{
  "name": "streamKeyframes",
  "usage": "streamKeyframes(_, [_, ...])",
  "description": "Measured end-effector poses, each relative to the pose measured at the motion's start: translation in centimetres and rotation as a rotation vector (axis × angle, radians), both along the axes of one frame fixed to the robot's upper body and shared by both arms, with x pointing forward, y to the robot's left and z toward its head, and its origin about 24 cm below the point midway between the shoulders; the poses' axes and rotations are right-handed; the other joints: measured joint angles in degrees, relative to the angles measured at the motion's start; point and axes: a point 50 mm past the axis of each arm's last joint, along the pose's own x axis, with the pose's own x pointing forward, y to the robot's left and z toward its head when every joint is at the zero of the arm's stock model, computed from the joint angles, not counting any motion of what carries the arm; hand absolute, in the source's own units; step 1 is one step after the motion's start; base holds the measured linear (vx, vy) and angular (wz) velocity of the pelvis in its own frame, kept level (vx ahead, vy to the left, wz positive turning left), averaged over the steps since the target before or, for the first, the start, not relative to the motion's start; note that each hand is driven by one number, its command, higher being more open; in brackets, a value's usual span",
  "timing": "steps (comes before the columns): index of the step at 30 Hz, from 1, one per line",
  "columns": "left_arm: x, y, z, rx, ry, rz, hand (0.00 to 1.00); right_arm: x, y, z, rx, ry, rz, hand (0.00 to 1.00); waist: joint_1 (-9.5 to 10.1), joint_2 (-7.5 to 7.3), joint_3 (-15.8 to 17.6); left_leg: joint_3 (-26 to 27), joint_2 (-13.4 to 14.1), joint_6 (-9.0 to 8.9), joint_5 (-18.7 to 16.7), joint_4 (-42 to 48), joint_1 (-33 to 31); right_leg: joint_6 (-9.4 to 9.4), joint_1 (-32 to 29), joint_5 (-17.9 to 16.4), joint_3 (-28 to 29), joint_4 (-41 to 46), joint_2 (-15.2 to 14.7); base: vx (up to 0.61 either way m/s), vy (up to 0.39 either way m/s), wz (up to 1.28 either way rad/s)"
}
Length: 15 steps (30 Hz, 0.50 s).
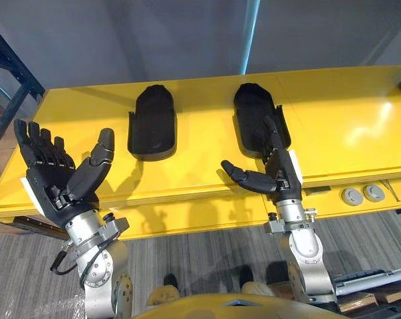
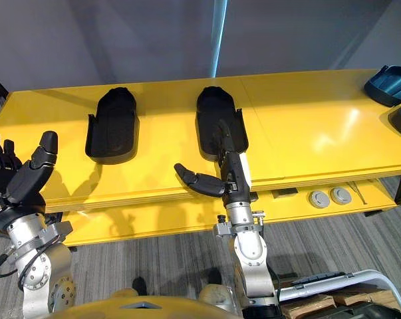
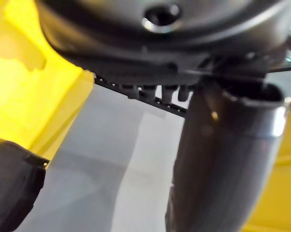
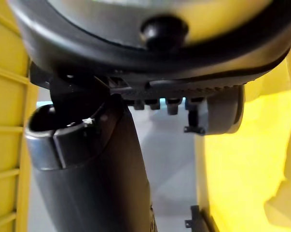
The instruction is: Walk over and take three plastic housings, then place them on the shelf
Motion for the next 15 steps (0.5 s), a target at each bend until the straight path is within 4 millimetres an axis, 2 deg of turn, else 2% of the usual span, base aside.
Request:
streamKeyframes(3, [0.0, 0.0, 0.1, -0.001, -0.003, 0.002, 1.0, 0.4, 0.1, 0.5, -0.02, -0.022, -0.004, 1.0, 0.05, 0.26, 1.5, -0.1, 0.0, 0.0, 0.1, 0.0, 0.0, -0.03, 0.0, 0.0, 0.0, 0.1, 0.0, 0.0, 0.0, 0.0])
streamKeyframes(15, [0.4, -0.1, 0.4, -0.002, -0.024, -0.002, 1.0, 1.2, 0.2, 1.0, -0.022, -0.047, -0.015, 1.0, 0.46, 0.47, 2.9, -0.1, 0.0, -0.02, 0.1, 0.0, 0.0, -0.26, 0.0, -0.2, -0.1, 0.2, 0.0, 0.0, 0.0, 0.0])
